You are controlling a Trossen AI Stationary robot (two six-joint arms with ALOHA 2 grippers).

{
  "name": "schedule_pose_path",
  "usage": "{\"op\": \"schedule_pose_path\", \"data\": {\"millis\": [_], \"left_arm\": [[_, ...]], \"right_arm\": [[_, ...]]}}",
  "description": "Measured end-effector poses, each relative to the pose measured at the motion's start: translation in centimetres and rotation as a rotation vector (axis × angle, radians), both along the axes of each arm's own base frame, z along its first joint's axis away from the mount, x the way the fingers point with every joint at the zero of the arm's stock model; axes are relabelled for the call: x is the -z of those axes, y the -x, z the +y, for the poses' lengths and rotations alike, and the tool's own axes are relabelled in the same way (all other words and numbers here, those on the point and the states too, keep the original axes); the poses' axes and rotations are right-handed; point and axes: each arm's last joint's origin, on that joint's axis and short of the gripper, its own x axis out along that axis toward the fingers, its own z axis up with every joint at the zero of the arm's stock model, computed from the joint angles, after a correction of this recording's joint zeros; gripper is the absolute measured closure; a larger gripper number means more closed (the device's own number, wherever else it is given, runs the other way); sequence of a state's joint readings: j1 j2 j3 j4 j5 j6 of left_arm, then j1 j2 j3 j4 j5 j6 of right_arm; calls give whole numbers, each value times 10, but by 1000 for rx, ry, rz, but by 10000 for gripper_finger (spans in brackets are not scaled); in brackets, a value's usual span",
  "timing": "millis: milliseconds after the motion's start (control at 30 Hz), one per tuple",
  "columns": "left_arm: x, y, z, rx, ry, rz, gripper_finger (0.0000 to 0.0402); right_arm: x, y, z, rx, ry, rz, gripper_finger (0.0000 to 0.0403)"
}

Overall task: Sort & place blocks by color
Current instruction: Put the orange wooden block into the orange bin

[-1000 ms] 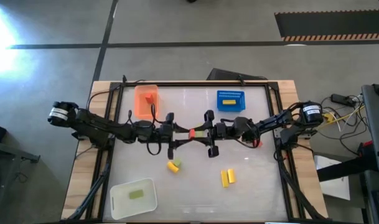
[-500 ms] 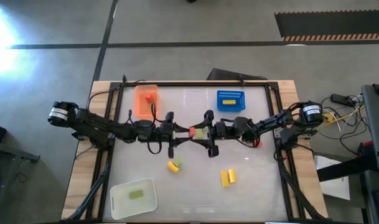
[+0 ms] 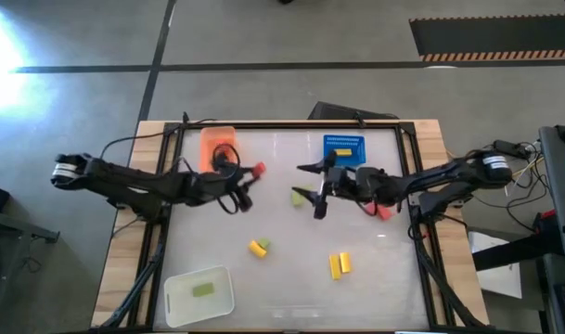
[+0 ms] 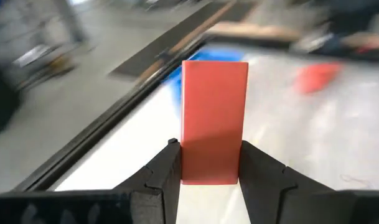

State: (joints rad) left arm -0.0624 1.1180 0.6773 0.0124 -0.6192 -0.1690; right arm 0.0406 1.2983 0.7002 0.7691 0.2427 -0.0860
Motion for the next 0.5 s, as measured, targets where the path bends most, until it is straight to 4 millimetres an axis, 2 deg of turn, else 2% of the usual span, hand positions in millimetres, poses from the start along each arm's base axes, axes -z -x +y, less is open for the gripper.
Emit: {"op": "schedule_pose_path", "data": {"millis": [133, 267, 500], "left_arm": [[5, 19, 20, -143, 50, 105, 290], [0, 33, 41, -280, 108, 269, 290], [-15, 39, 79, -353, 206, 618, 290]], "right_arm": [[-9, 12, -2, 48, -7, 46, 135], [-17, 21, -3, 85, 9, 56, 146], [-28, 32, -5, 126, 70, 57, 164]]}}
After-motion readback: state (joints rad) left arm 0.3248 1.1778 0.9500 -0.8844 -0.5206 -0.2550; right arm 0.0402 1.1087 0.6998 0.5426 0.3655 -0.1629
